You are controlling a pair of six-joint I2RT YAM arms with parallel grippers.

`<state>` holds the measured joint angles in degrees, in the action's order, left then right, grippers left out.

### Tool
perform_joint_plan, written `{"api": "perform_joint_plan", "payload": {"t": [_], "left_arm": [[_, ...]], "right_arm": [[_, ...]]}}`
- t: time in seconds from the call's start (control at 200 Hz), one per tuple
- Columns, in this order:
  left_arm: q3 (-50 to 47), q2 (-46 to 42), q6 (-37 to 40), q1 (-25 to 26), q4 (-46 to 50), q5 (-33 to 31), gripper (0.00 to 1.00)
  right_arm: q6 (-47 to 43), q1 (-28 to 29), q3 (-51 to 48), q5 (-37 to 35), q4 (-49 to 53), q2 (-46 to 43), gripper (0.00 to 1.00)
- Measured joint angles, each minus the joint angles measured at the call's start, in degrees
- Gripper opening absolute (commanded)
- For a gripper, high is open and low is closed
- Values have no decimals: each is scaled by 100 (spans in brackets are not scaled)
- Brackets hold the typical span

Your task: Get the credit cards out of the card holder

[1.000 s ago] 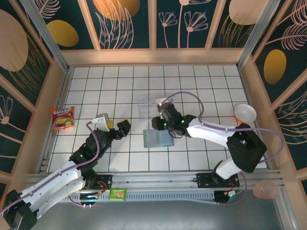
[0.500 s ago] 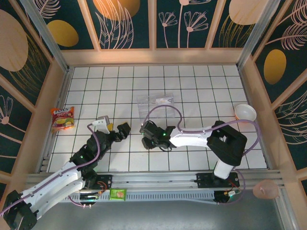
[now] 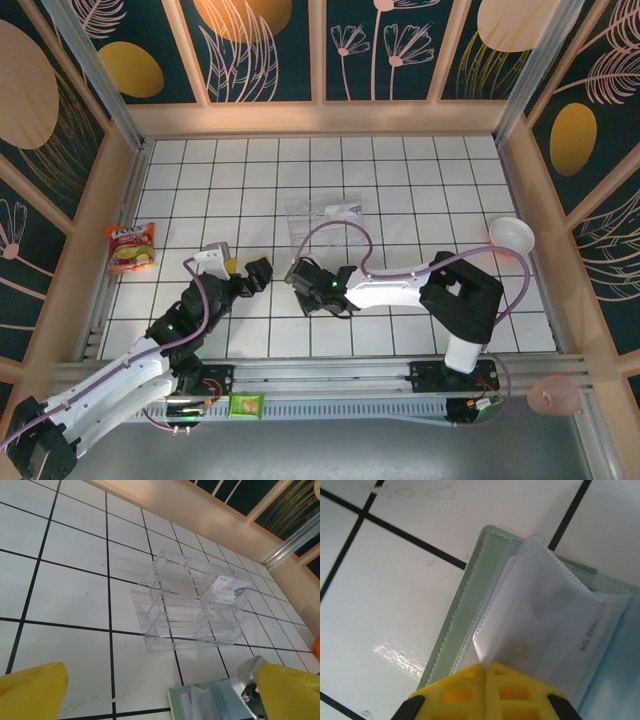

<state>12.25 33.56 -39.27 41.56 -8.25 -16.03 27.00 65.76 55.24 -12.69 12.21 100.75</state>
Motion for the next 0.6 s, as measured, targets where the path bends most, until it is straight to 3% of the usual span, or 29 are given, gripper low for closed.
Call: {"api": "perform_joint_plan", "payload": {"t": [0.33, 0.475, 0.601], "left_arm": [[-17, 1178, 140, 2, -533, 1115, 54], [-37, 2039, 81, 2, -1196, 1700, 21], [-33, 2898, -28, 13, -1764, 2138, 3]], "right_arm": [[203, -461, -911, 708, -955, -951, 0], [337, -531, -1005, 918, -1132, -1034, 0], [389, -531, -1032, 986, -1189, -1034, 0]]}}
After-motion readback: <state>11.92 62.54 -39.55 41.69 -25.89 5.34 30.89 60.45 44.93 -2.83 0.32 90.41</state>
